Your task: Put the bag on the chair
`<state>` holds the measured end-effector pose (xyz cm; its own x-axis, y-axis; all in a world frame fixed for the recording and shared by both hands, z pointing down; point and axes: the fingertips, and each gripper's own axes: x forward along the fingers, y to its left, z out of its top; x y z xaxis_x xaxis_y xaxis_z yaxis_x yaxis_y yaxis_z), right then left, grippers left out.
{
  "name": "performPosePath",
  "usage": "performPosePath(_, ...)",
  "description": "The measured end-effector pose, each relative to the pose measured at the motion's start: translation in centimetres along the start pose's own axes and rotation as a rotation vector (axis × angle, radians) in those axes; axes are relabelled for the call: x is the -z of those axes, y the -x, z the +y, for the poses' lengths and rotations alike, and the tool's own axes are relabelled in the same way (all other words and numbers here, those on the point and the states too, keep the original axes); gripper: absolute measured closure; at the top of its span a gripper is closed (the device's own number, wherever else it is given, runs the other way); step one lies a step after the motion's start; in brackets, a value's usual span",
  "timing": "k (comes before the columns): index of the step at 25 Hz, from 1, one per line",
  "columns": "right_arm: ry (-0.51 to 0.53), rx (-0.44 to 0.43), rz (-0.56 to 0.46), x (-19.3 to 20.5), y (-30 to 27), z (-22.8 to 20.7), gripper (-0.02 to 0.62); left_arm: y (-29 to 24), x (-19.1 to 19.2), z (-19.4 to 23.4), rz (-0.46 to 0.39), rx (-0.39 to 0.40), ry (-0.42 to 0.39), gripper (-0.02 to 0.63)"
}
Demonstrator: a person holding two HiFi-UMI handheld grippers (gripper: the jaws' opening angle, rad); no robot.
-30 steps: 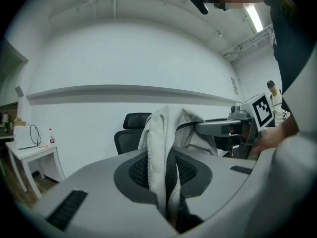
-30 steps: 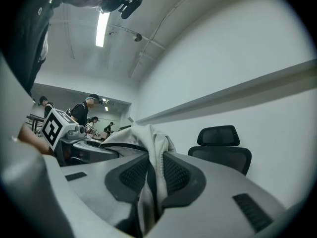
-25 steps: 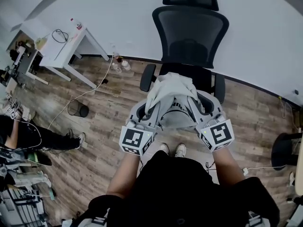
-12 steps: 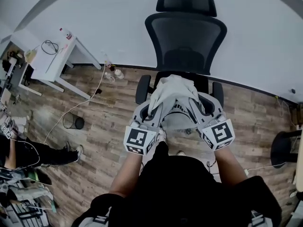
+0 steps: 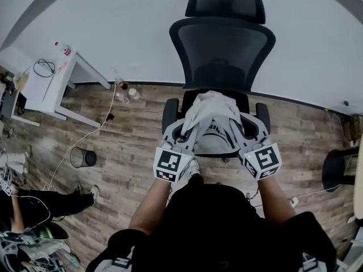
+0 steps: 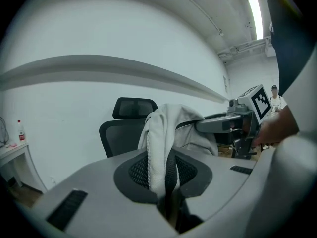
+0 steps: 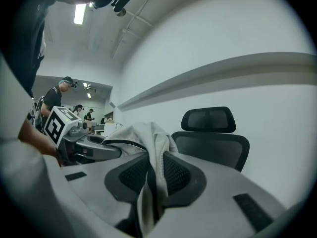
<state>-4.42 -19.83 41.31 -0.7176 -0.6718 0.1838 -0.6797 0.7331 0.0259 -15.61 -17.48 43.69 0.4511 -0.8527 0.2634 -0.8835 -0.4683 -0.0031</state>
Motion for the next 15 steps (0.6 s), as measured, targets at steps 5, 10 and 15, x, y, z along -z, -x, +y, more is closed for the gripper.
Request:
performPosePath(5, -0.032, 0.066, 0.023, 0.8, -2.8, -1.0, 0.508, -2.2, 1.0, 2.5, 0.055, 0.070, 0.000, 0.540)
performPosePath(10, -0.073, 0.124, 0.035, 1.9, -4.6, -2.4, 0.508, -4.4, 1.6, 3.9, 0.078, 0.115, -0.017, 0.538)
performPosePath(15, -0.078, 0.130, 0.057, 2.7, -6.3, -4.2, 0.505, -7.0, 1.8, 5.0, 0.070, 0.159, -0.019, 0.535)
